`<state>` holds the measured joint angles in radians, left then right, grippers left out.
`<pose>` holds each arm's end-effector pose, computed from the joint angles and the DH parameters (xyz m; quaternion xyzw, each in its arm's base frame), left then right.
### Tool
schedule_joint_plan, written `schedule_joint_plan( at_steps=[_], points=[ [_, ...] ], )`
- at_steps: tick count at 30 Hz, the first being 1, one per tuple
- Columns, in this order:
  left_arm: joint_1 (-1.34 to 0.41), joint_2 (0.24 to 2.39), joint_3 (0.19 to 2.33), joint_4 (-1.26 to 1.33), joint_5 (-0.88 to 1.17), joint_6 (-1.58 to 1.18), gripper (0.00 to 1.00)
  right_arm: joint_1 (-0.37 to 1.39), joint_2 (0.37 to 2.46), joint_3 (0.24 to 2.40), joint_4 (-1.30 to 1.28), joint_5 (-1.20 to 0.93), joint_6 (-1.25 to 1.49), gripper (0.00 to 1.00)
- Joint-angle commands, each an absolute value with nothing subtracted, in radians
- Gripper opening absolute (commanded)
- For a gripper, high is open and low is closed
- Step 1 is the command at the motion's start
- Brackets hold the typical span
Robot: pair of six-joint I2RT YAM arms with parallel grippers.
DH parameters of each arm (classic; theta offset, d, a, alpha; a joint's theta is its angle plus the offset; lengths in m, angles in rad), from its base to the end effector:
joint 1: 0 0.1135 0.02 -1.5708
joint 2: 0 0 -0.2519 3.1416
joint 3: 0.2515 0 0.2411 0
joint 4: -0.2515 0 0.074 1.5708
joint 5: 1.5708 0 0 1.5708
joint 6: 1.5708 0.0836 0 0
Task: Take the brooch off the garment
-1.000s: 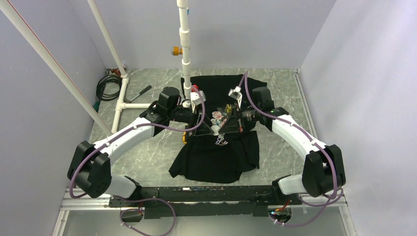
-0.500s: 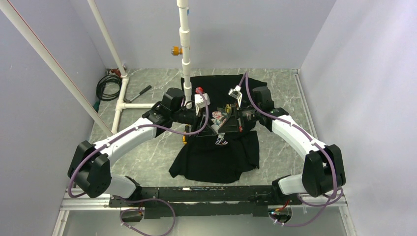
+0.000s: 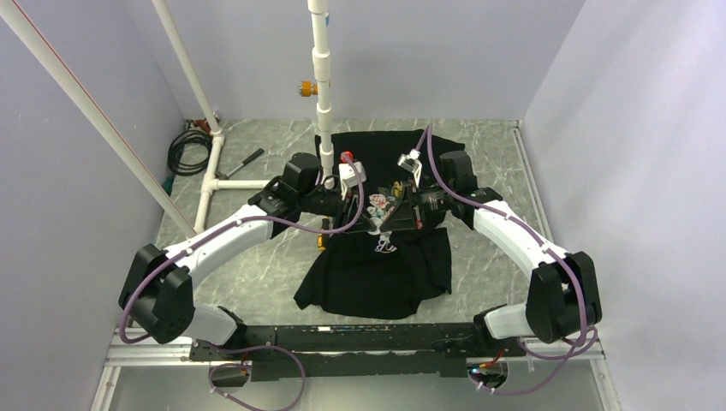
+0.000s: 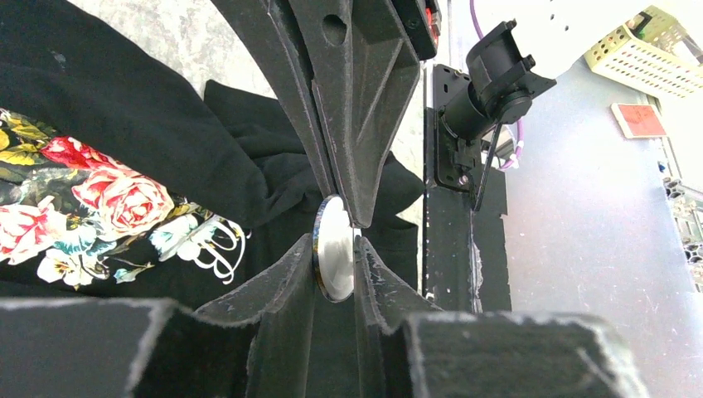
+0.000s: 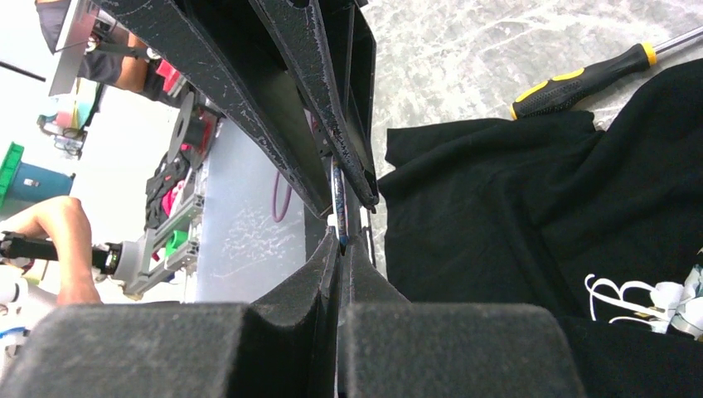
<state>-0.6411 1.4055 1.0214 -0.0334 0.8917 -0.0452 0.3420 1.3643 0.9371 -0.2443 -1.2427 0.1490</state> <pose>0.2281 -0.2514 0.2788 0.4468 0.6540 -0.5059 0.3416 0.2417 0.1701 0.2551 -0.3224 0.7045 0.5944 0.2154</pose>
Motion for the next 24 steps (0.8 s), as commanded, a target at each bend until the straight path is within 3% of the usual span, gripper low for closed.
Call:
schedule_joint_plan(
  at_steps=[1, 24],
  points=[
    [-0.641, 1.414, 1.051, -0.008, 0.887, -0.057, 0.24, 0.345, 1.335, 0.943, -0.248, -1.270, 0.114, 0.00],
    [-0.640, 1.460, 1.078, -0.023, 0.873, -0.064, 0.11, 0.368, 1.327, 1.006, -0.411, -1.219, -0.087, 0.00]
  ],
)
